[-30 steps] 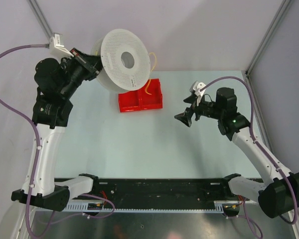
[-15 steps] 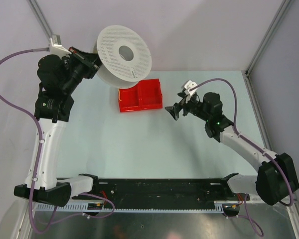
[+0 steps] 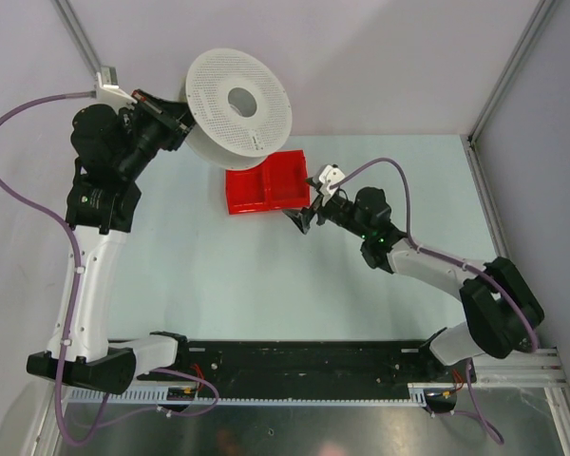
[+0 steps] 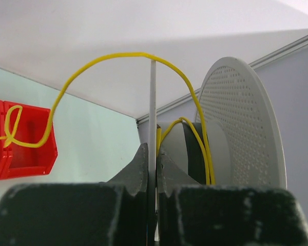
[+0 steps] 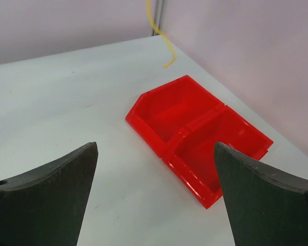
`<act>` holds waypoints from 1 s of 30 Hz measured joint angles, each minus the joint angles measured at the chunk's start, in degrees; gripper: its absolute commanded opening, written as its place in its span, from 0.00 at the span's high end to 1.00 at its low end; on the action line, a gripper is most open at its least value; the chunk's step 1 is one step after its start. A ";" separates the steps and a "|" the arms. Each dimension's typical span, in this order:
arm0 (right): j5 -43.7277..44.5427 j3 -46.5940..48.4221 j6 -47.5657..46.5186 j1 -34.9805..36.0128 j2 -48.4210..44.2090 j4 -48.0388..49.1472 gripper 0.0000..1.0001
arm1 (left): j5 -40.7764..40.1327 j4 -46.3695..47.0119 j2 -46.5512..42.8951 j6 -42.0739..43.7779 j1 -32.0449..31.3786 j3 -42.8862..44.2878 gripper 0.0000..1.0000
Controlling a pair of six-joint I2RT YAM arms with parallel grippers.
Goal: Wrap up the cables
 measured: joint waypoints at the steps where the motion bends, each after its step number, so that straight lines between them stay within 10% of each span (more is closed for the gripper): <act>1: 0.20 -0.02 0.02 0.22 0.98 1.68 0.01 | 0.22 0.00 0.02 0.00 0.00 0.00 1.00; 30: -9.42 -0.04 1.90 0.15 14.86 24.96 0.08 | 13.22 4.00 3.67 2.05 -12.94 -1.14 1.00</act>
